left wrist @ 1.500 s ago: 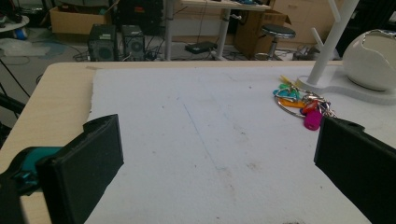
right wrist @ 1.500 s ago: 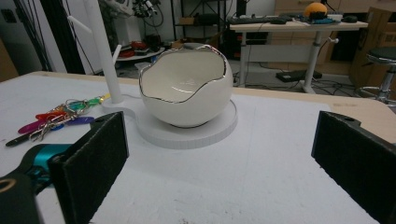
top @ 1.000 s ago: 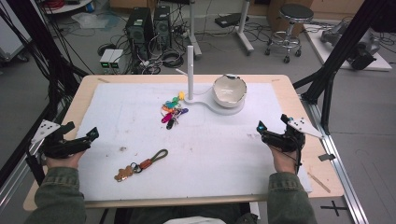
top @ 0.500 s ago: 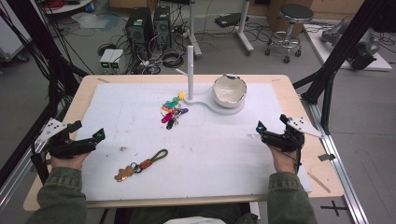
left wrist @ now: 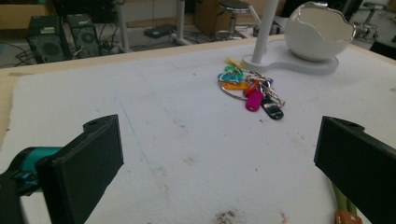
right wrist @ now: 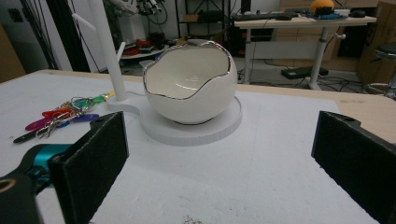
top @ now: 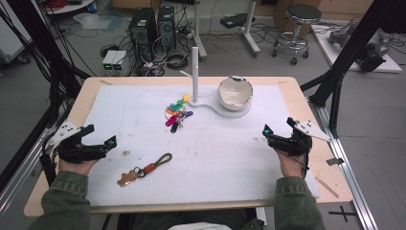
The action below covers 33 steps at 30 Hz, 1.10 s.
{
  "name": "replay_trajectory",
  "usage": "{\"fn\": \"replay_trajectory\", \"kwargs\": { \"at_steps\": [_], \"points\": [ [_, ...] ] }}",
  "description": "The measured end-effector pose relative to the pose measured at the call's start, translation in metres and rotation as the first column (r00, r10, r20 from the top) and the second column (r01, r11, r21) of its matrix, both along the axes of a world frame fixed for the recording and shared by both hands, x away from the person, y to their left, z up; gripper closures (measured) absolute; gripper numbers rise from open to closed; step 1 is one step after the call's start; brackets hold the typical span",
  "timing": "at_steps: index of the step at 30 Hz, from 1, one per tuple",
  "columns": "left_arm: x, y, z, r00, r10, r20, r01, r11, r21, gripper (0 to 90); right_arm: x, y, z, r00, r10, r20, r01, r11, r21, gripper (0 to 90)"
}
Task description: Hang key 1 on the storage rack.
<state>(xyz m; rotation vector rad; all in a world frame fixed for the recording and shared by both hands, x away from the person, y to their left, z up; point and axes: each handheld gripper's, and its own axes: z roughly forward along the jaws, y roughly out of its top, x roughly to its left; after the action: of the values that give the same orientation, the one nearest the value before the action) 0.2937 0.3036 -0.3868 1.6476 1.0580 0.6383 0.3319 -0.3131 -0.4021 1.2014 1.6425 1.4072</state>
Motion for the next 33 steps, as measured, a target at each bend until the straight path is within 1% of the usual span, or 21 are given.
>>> {"fn": "replay_trajectory", "kwargs": {
  "at_steps": [4, 9, 11, 12, 15, 16, 24, 25, 26, 29, 30, 33],
  "points": [
    [0.0, -0.005, 0.0, 0.9995, -0.026, -0.016, 0.026, 0.9994, 0.02, 1.7, 0.0, 0.0, 0.0, 1.0, 0.0, 0.001, 0.0, 1.0, 0.003, 2.9],
    [0.0, -0.01, 0.001, 0.9984, -0.049, -0.029, 0.05, 0.9983, 0.03, 1.7, 0.0, 0.0, 0.0, 1.0, 0.003, 0.001, -0.003, 1.0, 0.001, 2.9],
    [0.0, -0.012, 0.001, 0.9975, -0.061, -0.037, 0.062, 0.9975, 0.032, 1.7, 0.0, 0.0, 0.0, 1.0, 0.003, -0.004, -0.003, 1.0, 0.006, 2.9],
    [0.001, -0.014, 0.0, 0.9959, -0.076, -0.049, 0.078, 0.9961, 0.041, 1.7, 0.0, 0.0, 0.0, 1.0, 0.005, -0.005, -0.005, 1.0, 0.005, 2.9],
    [0.001, -0.017, -0.001, 0.9945, -0.086, -0.059, 0.089, 0.9949, 0.047, 1.7, 0.0, 0.0, 0.0, 1.0, 0.005, -0.006, -0.005, 1.0, 0.006, 2.9],
    [0.002, -0.018, -0.001, 0.9932, -0.095, -0.067, 0.099, 0.9934, 0.058, 1.7, 0.0, 0.0, 0.0, 1.0, 0.006, -0.003, -0.006, 1.0, 0.005, 2.9],
    [0.002, -0.028, -0.003, 0.982, -0.148, -0.117, 0.158, 0.9839, 0.083, 1.7, 0.0, 0.0, 0.0, 1.0, 0.009, -0.001, -0.009, 1.0, 0.002, 2.9],
    [0.002, -0.03, -0.003, 0.9791, -0.159, -0.127, 0.171, 0.9809, 0.093, 1.7, 0.0, 0.0, 0.0, 1.0, 0.008, -0.002, -0.008, 1.0, 0.002, 2.9],
    [0.002, -0.03, -0.003, 0.9791, -0.159, -0.127, 0.171, 0.9809, 0.093, 1.7, 0.0, 0.0, 0.0, 1.0, 0.008, -0.002, -0.008, 1.0, 0.002, 2.9],
    [0.001, -0.034, -0.003, 0.9747, -0.173, -0.141, 0.188, 0.9776, 0.095, 1.7, 0.0, 0.0, 0.0, 1.0, 0.009, -0.001, -0.009, 1.0, 0.002, 2.9],
    [0.001, -0.035, -0.004, 0.9742, -0.175, -0.143, 0.189, 0.9772, 0.096, 1.7, 0.0, 0.0, 0.0, 1.0, 0.009, -0.001, -0.009, 1.0, 0.002, 2.9],
    [0.001, -0.038, -0.004, 0.9692, -0.19, -0.157, 0.208, 0.9719, 0.11, 1.7, 0.0, 0.0, 0.0, 0.9999, 0.012, -0.002, -0.012, 1.0, -0.001, 2.9]
  ]
}}
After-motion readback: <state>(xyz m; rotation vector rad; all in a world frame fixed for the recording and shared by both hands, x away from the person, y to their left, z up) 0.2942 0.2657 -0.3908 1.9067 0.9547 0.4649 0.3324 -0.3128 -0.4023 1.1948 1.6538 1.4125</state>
